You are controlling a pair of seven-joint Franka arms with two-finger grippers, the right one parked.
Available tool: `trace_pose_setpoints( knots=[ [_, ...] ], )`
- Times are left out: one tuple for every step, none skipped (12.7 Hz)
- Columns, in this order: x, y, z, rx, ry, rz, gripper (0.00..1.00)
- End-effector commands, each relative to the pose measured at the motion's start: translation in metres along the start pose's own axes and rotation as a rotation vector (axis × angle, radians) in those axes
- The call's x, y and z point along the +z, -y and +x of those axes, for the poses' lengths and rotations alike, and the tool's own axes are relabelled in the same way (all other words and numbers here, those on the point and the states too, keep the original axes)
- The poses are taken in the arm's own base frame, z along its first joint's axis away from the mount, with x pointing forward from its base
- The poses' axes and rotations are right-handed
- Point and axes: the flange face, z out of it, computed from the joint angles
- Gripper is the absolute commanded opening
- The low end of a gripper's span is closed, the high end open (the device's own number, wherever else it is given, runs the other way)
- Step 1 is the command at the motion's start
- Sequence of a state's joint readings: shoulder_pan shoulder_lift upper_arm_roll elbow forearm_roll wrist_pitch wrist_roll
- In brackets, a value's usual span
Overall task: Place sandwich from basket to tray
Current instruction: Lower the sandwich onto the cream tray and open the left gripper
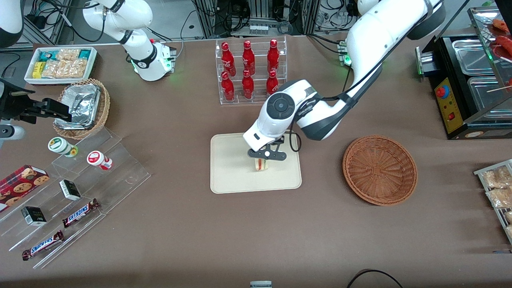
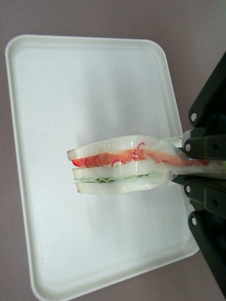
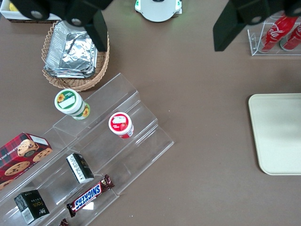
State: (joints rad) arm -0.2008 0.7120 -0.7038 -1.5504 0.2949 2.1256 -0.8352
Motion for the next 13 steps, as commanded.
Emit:
trace_pose_setpoints(
  knots=[
    [0.035, -0.018, -0.001, -0.009, -0.03, 0.036, 0.0],
    [0.049, -0.021, -0.002, -0.024, -0.042, 0.041, 0.0],
    [0.059, -0.026, -0.003, -0.022, -0.059, 0.044, 0.0],
    [0.065, -0.029, -0.006, -0.017, -0.06, 0.053, 0.0],
    [0.069, -0.03, -0.007, -0.015, -0.053, 0.054, 0.0],
    [0.071, -0.031, -0.009, -0.012, -0.05, 0.056, 0.0],
    [0.073, -0.033, -0.012, -0.007, -0.047, 0.058, 0.0],
    [0.075, -0.033, -0.013, -0.008, -0.044, 0.059, 0.29],
    [0.079, -0.033, -0.013, -0.001, -0.041, 0.063, 0.99],
    [0.079, -0.032, -0.012, -0.004, -0.042, 0.065, 1.0],
    [0.076, -0.032, -0.012, -0.004, -0.045, 0.063, 1.0],
    [0.07, -0.032, -0.01, -0.007, -0.052, 0.063, 1.0],
    [0.065, -0.031, -0.008, -0.008, -0.06, 0.061, 1.0]
  ],
)
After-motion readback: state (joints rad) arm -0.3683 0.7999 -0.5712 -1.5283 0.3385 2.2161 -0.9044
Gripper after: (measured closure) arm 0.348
